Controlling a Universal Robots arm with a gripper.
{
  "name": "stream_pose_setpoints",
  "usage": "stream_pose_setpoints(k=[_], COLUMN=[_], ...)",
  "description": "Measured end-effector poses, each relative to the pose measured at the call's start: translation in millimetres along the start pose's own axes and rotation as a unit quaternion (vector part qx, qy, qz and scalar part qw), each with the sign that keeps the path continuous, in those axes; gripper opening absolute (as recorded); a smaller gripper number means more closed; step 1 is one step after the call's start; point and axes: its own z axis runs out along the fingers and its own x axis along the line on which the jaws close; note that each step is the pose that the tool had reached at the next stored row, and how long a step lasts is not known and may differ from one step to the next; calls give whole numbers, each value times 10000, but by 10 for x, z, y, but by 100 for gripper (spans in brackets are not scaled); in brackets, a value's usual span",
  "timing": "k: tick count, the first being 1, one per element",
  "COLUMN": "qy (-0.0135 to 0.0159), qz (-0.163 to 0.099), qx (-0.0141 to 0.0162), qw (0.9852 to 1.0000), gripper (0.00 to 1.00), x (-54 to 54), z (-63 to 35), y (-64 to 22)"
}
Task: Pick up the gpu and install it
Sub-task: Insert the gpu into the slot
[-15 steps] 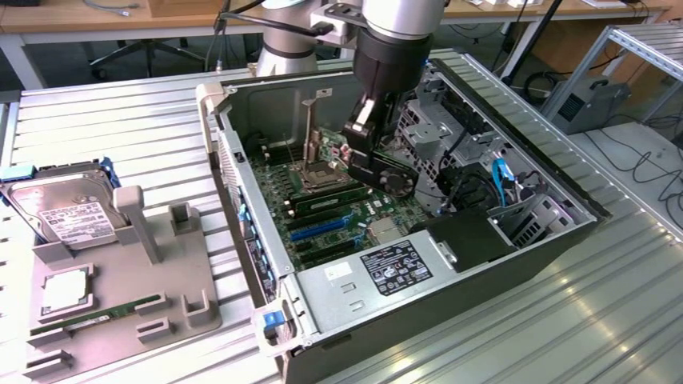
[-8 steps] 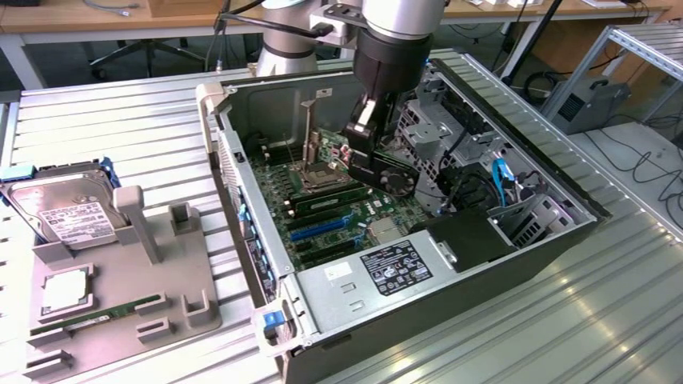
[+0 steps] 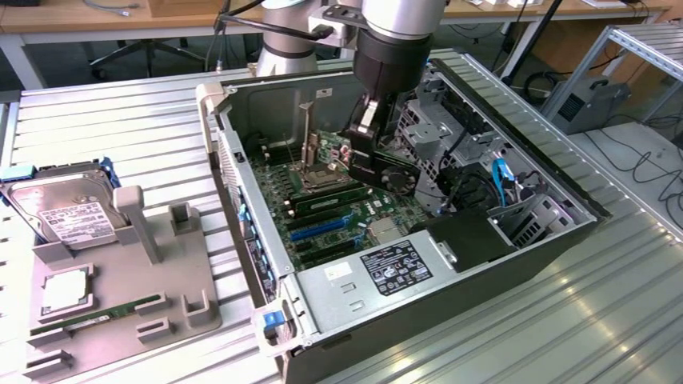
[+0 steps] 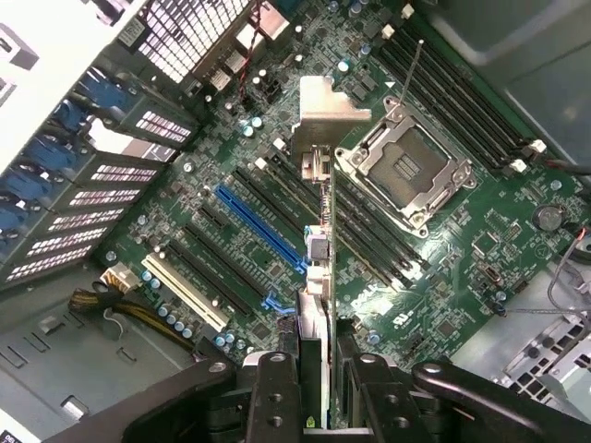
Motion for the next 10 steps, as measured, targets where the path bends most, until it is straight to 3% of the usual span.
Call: stream_pose_setpoints(k=[2,8,10], qy=[3,90,85], qz=[-121,-444,-562], qx=[9,118,121], qw=[9999,9989,9983], gripper=[26,26,26], x=[0,0,0], z=[0,0,1], y=[0,0,0])
